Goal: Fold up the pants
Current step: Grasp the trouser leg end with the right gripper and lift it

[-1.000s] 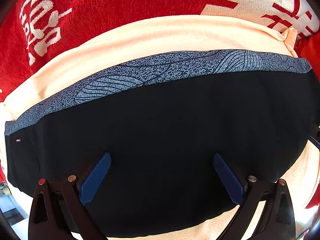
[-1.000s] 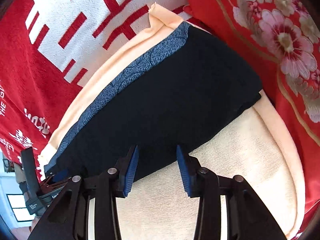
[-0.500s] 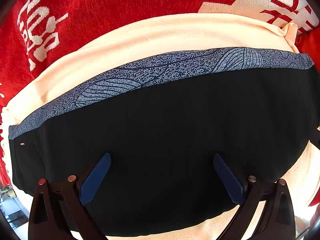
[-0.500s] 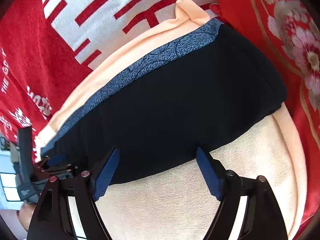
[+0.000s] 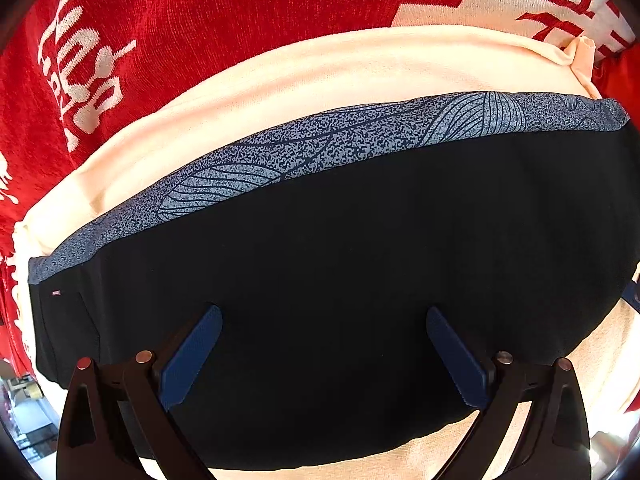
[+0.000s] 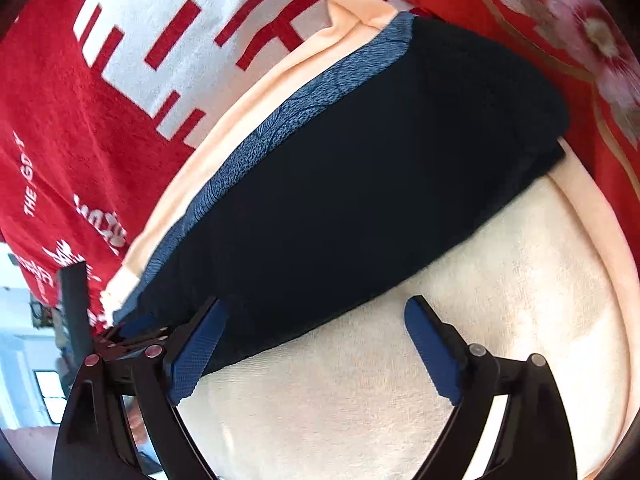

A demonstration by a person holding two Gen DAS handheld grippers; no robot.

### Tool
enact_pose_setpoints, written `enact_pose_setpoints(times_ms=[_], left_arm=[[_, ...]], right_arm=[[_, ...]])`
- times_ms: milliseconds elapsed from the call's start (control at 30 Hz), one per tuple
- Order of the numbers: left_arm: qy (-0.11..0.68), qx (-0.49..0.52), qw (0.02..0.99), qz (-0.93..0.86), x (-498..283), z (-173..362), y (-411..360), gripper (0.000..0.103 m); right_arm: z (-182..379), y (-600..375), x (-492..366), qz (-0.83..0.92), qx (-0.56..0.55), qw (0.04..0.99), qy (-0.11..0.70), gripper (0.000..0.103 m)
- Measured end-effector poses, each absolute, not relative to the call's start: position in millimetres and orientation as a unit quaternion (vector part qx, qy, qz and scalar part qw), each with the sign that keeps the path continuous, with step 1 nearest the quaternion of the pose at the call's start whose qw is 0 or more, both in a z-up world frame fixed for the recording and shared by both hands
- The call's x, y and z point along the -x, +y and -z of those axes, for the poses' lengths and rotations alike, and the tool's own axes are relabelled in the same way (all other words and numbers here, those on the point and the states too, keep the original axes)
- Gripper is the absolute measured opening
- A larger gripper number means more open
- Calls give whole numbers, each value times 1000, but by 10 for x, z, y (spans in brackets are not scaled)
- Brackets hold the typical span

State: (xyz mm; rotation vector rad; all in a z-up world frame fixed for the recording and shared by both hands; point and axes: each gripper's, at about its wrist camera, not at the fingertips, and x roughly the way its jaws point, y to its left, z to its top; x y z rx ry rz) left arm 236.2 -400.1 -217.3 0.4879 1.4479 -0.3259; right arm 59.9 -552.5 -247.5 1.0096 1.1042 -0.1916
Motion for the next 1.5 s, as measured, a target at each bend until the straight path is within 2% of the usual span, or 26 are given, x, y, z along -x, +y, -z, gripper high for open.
enact_pose_setpoints(times_ms=[200, 433, 700, 833, 900, 933, 967, 1000, 1033, 1067, 1233, 1333, 1367, 1500], left_arm=[[653, -213, 713, 144, -2374, 2179, -3993, 103], [655, -203, 714, 143, -2426, 2203, -3872, 103], [656, -199, 714, 144, -2436, 2200, -3847, 103], [654, -196, 716, 145, -2420, 2204, -3778, 103], [655, -197, 714, 146, -2408, 2199, -3763, 103], [655, -199, 714, 145, -2413, 2191, -3768, 103], [652, -205, 716, 141, -2409, 2162, -3803, 102], [647, -211, 720, 137, -2402, 2107, -3846, 97], [643, -209, 723, 140, -2395, 2046, -3882, 80], [644, -197, 723, 152, -2391, 1974, -3918, 75], [621, -168, 736, 208, -2316, 1753, -4217, 75], [647, -174, 711, 216, -2228, 2098, -4405, 76], [632, -164, 728, 208, -2181, 2152, -4402, 80], [622, -156, 738, 208, -2145, 2139, -4406, 81]], right_arm=[[2446, -5801, -201, 125, -530, 709, 448, 91], [2657, -5957, -164, 121, -588, 692, 401, 71], [2734, -6054, -316, 123, -605, 712, 335, 69], [2724, -6138, -534, 121, -591, 722, 339, 71], [2697, -6158, -603, 133, -582, 714, 365, 61], [2673, -6170, -604, 142, -576, 712, 377, 34], [2663, -6186, -582, 140, -580, 708, 378, 18], [2652, -6194, -557, 138, -585, 706, 375, 18], [2610, -6186, -539, 137, -580, 708, 379, 17], [2557, -6175, -540, 134, -571, 714, 383, 16], [2285, -6099, -589, 107, -537, 746, 379, 16], [2217, -6056, -635, 100, -528, 751, 384, 16], [2187, -6038, -647, 102, -520, 755, 385, 16], [2000, -5883, -784, 97, -477, 779, 396, 16]])
